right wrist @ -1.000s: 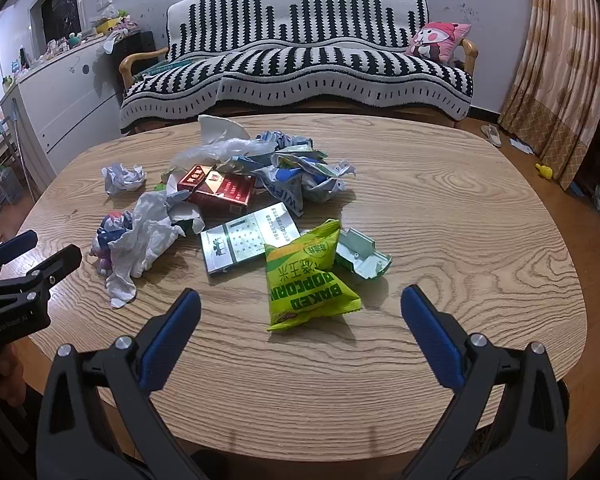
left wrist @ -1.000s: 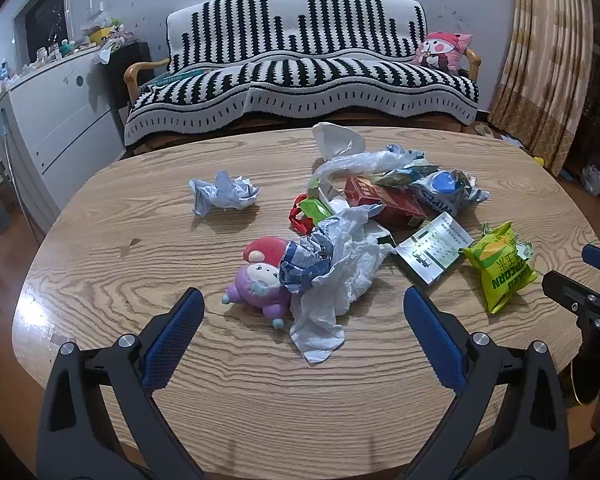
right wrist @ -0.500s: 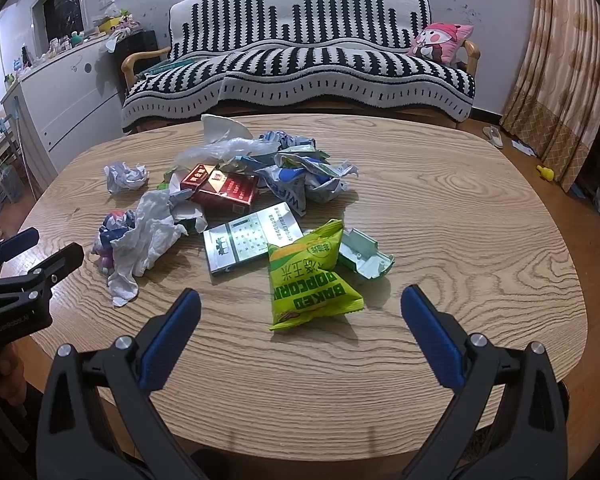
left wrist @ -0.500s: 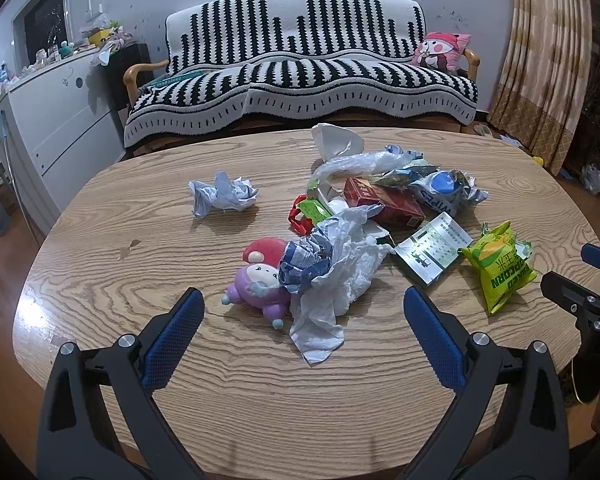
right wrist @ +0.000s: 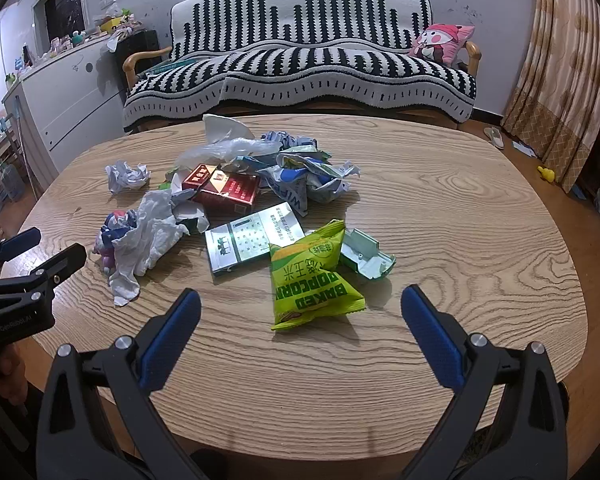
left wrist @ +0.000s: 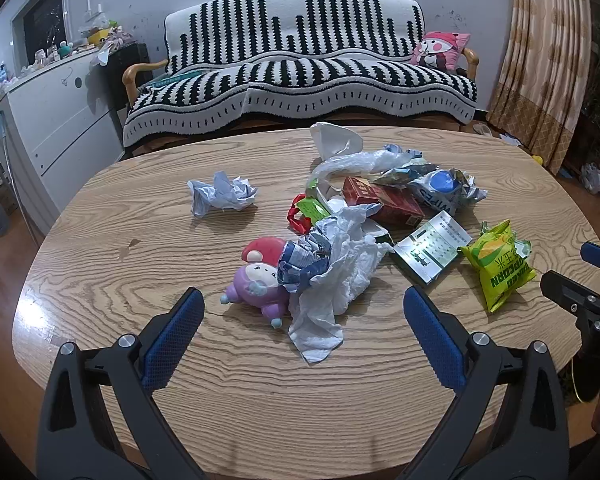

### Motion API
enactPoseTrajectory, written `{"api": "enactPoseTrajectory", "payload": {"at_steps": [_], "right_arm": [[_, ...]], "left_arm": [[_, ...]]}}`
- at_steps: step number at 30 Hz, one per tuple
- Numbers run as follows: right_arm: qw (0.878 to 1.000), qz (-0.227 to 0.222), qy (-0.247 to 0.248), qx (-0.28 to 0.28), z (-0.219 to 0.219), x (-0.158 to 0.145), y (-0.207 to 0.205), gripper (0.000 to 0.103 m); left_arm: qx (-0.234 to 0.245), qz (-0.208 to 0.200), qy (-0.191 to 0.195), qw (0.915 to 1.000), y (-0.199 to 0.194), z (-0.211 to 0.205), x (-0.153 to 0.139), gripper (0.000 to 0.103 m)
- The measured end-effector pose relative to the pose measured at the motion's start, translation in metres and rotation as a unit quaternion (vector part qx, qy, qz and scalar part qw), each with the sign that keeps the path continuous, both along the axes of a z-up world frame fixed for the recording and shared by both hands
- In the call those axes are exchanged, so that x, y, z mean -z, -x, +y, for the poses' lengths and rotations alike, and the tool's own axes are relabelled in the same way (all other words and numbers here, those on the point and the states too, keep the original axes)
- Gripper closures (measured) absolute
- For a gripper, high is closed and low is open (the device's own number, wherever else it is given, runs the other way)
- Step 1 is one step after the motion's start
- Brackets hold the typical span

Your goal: Collect trash

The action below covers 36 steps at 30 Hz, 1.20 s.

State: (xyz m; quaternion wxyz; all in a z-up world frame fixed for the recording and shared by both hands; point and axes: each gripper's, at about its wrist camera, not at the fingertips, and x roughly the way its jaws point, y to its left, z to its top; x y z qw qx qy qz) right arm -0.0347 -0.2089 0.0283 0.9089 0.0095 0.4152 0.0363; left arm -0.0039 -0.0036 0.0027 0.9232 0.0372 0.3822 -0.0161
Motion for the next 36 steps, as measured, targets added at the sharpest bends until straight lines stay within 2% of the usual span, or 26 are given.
{"api": "enactPoseTrajectory", "payload": {"at_steps": [14, 24, 27, 31, 33, 35, 36], "right_arm": [[1.0, 0.0, 0.0, 0.0, 0.001, -0.002, 0.001, 0.006], [1.0, 0.014, -0.001, -0.009, 0.012, 0.002, 0.001, 0.006], [1.0, 0.025, -0.012, -0.014, 0.012, 0.007, -0.002, 0.006], [0.999, 0.036, -0.019, -0.019, 0.007, 0.013, -0.006, 0.006], [0.999, 0.039, -0.017, -0.02, 0.005, 0.015, -0.006, 0.006], [0.999, 0.041, -0.016, -0.018, 0.002, 0.017, -0.005, 0.006], [0.999, 0.041, -0.015, -0.017, 0.0, 0.017, -0.005, 0.006]], "left_arm": [[0.001, 0.003, 0.0, 1.0, 0.0, -0.001, 0.001, 0.006], [0.029, 0.034, 0.008, 0.999, -0.01, 0.006, 0.01, 0.006], [0.053, 0.045, -0.015, 0.9975, -0.021, -0.008, 0.017, 0.006], [0.111, 0.048, -0.044, 0.9918, -0.038, -0.034, 0.029, 0.006], [0.11, 0.046, -0.059, 0.9912, -0.047, -0.04, 0.036, 0.01], [0.112, 0.051, -0.059, 0.9906, -0.058, -0.044, 0.043, 0.021], [0.116, 0.054, -0.066, 0.9896, -0.063, -0.048, 0.047, 0.022]]}}
